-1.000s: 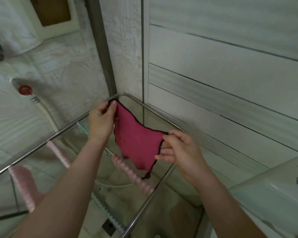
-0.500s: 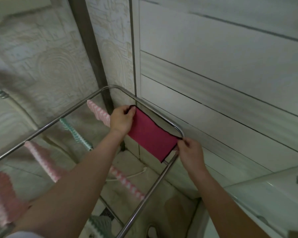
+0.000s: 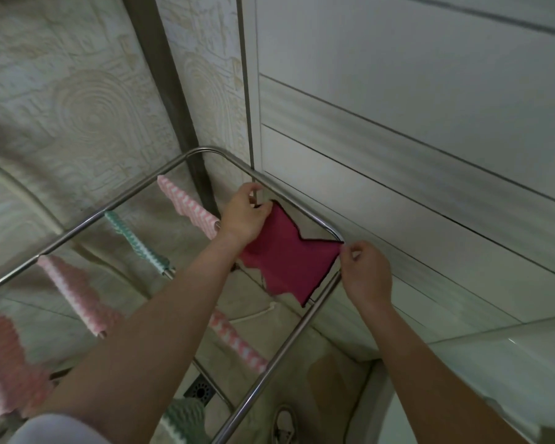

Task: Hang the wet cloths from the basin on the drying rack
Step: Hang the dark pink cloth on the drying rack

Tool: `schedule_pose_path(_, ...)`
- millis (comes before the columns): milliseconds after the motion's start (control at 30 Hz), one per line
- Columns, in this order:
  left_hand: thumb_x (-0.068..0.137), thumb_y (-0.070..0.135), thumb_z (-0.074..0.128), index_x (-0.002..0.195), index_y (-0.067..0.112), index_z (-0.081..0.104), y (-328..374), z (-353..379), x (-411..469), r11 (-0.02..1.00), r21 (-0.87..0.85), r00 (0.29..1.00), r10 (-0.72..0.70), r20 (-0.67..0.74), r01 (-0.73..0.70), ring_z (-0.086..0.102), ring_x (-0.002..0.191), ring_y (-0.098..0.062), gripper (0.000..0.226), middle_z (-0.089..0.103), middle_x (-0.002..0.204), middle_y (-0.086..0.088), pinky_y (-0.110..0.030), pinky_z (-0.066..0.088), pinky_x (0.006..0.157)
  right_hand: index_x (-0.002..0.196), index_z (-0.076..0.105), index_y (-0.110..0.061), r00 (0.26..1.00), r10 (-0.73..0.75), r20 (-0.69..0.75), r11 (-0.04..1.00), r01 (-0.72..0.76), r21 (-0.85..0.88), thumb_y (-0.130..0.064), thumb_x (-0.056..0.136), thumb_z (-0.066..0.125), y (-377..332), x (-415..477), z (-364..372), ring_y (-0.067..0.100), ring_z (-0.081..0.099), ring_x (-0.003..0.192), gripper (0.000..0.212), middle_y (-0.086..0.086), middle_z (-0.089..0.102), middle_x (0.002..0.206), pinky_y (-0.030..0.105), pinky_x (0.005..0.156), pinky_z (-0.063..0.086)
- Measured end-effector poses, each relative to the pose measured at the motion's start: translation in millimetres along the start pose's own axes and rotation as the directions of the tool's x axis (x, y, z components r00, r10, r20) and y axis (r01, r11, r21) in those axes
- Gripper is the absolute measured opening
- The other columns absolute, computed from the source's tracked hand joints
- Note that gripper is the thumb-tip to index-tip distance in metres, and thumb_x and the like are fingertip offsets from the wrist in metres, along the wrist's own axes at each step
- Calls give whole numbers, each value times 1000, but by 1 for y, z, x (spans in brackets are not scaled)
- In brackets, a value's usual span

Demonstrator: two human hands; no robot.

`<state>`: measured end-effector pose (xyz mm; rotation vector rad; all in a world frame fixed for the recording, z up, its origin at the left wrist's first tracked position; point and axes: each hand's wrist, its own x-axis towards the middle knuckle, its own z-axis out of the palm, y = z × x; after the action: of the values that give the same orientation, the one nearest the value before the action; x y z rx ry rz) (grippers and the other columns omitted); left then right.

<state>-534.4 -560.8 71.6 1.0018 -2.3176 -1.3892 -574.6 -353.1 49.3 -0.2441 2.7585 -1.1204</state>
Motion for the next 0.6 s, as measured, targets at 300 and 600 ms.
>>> schedule_pose_path(300,85,18,64,101,13,68,-55,-36,-38,949,313,987,15,-162,37,65,92,-23,17,70,101,-5,-30,47,79,96,75,-24,863,-210,460,926,326,-189,-36,86,66,-19,-34,-3,10,62,88,18,-8,72,91,26,75,50)
schedule_pose_path(600,80,20,72,88,17,65,-56,-30,-37,981,115,967,-128,-222,157,64,75,-18,12,69,82,-3,-23,43,62,93,73,-26,884,-280,374,848,410,-335,-37,83,70,-19,-45,0,17,52,91,16,-4,70,86,30,75,44)
